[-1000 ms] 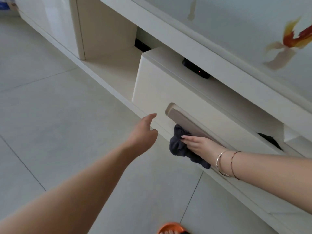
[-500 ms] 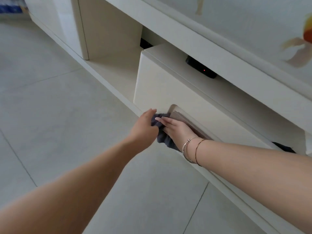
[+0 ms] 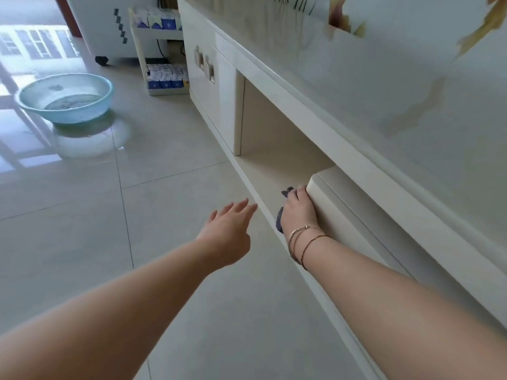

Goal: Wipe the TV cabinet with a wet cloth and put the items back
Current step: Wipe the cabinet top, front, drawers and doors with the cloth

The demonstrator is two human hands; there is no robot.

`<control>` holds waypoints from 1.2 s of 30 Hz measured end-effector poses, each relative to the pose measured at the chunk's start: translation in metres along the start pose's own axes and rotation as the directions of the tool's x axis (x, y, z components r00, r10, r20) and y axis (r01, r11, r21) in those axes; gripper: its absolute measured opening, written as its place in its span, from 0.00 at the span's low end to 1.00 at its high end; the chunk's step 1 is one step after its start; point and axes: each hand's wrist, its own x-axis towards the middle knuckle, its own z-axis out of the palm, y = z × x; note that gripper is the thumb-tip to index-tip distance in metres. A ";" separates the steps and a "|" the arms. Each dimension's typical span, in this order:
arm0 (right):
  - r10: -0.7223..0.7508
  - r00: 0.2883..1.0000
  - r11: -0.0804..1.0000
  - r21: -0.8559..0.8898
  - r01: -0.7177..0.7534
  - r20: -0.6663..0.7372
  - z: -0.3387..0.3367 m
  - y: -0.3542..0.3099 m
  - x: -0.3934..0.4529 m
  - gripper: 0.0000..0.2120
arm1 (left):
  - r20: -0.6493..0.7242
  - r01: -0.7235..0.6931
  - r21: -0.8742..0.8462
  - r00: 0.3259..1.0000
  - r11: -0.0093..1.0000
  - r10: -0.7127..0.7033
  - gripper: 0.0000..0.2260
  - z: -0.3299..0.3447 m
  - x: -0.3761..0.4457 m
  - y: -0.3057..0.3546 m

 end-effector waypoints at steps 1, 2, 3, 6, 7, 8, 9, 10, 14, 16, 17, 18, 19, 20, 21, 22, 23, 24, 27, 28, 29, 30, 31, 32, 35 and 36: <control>0.006 1.000 0.998 0.056 -0.006 0.002 -0.003 0.002 0.004 0.21 | -0.004 0.015 0.047 1.000 0.999 -0.014 0.31 -0.010 0.003 0.001; 0.012 1.000 0.994 0.107 -0.013 0.015 -0.004 0.002 0.008 0.20 | -0.001 0.030 0.090 1.000 0.995 -0.030 0.31 -0.020 0.007 0.003; 0.027 0.999 0.987 0.156 -0.031 0.027 -0.004 0.003 0.014 0.20 | 0.003 0.039 0.132 0.999 0.991 -0.040 0.31 -0.027 0.014 0.004; 0.064 0.996 0.952 0.297 -0.079 0.061 -0.006 0.004 0.031 0.18 | -0.005 0.055 0.185 0.998 0.981 -0.055 0.31 -0.044 0.036 0.003; 0.073 0.995 0.923 0.374 -0.093 0.067 -0.007 0.004 0.038 0.18 | -0.011 0.068 0.182 0.998 0.981 -0.067 0.31 -0.046 0.043 0.000; 0.097 0.993 0.873 0.473 -0.120 0.072 -0.009 0.004 0.044 0.18 | -0.006 0.080 0.179 0.997 0.981 -0.081 0.30 -0.048 0.048 -0.005; 0.133 0.987 0.803 0.574 -0.162 0.092 -0.011 0.005 0.049 0.18 | 0.008 0.093 0.175 0.995 0.980 -0.096 0.30 -0.047 0.053 -0.012; 0.178 0.977 0.721 0.659 -0.213 0.120 -0.013 0.006 0.056 0.18 | 0.020 0.102 0.168 0.994 0.980 -0.107 0.30 -0.047 0.057 -0.020; 0.298 0.909 0.447 0.798 -0.404 0.293 -0.009 0.005 0.085 0.19 | 0.043 0.077 0.098 0.996 0.992 -0.081 0.31 -0.040 0.083 -0.056; 0.316 0.864 0.342 0.802 -0.489 0.392 -0.001 0.002 0.098 0.19 | 0.052 0.029 0.060 0.998 0.998 -0.032 0.31 -0.037 0.103 -0.071; 0.328 0.838 0.310 0.789 -0.531 0.435 0.004 0.001 0.104 0.19 | 0.059 -0.007 0.055 0.998 0.998 0.004 0.31 -0.037 0.116 -0.078; 0.337 0.808 0.286 0.765 -0.577 0.484 0.009 0.000 0.110 0.20 | 0.072 -0.045 0.053 0.997 0.998 0.041 0.31 -0.036 0.131 -0.083; 0.337 0.771 0.259 0.734 -0.628 0.541 0.013 -0.002 0.114 0.22 | 0.088 -0.079 0.049 0.993 0.996 0.075 0.31 -0.035 0.146 -0.087; 0.330 0.725 0.219 0.699 -0.681 0.604 0.017 -0.005 0.118 0.25 | 0.100 -0.110 0.046 0.989 0.993 0.105 0.31 -0.034 0.162 -0.090; 0.316 0.674 0.165 0.661 -0.732 0.668 0.020 -0.009 0.122 0.28 | 0.108 -0.141 0.046 0.985 0.989 0.136 0.30 -0.032 0.179 -0.091; 0.295 0.625 0.107 0.625 -0.773 0.723 0.022 -0.013 0.126 0.31 | 0.120 -0.177 0.046 0.978 0.983 0.171 0.29 -0.029 0.195 -0.091; 0.280 0.590 0.053 0.601 -0.797 0.758 0.024 -0.018 0.129 0.32 | 0.142 -0.216 0.040 0.968 0.976 0.209 0.28 -0.025 0.209 -0.090; 0.278 0.571 0.002 0.594 -0.805 0.772 0.025 -0.023 0.132 0.32 | 0.175 -0.260 0.034 0.952 0.965 0.251 0.27 -0.021 0.222 -0.089; 0.314 0.526 -0.120 0.583 -0.804 0.790 0.028 -0.037 0.141 0.32 | 0.274 -0.397 0.055 0.888 0.916 0.369 0.27 -0.015 0.255 -0.088; 0.325 0.500 -0.147 0.565 -0.812 0.803 0.030 -0.042 0.144 0.33 | 0.291 -0.424 0.069 0.874 0.903 0.388 0.27 -0.014 0.266 -0.090; 0.342 0.469 -0.166 0.544 -0.823 0.814 0.032 -0.046 0.147 0.33 | 0.300 -0.436 0.083 0.869 0.896 0.395 0.28 -0.013 0.277 -0.093; 0.367 0.438 -0.172 0.523 -0.835 0.820 0.033 -0.051 0.150 0.34 | 0.301 -0.436 0.096 0.869 0.895 0.392 0.28 -0.012 0.287 -0.096; 0.402 0.403 -0.172 0.500 -0.849 0.822 0.035 -0.055 0.153 0.34 | 0.296 -0.432 0.107 0.874 0.896 0.386 0.28 -0.011 0.297 -0.099; 0.442 0.361 -0.178 0.475 -0.861 0.821 0.036 -0.059 0.157 0.33 | 0.286 -0.431 0.117 0.877 0.895 0.385 0.28 -0.010 0.305 -0.101; 0.540 0.208 -0.266 0.400 -0.877 0.815 0.049 -0.057 0.176 0.30 | 0.220 -0.437 0.061 0.883 0.897 0.415 0.28 0.000 0.324 -0.110; 0.544 0.166 -0.313 0.383 -0.869 0.822 0.059 -0.050 0.184 0.29 | 0.186 -0.451 0.014 0.878 0.892 0.441 0.27 0.005 0.327 -0.113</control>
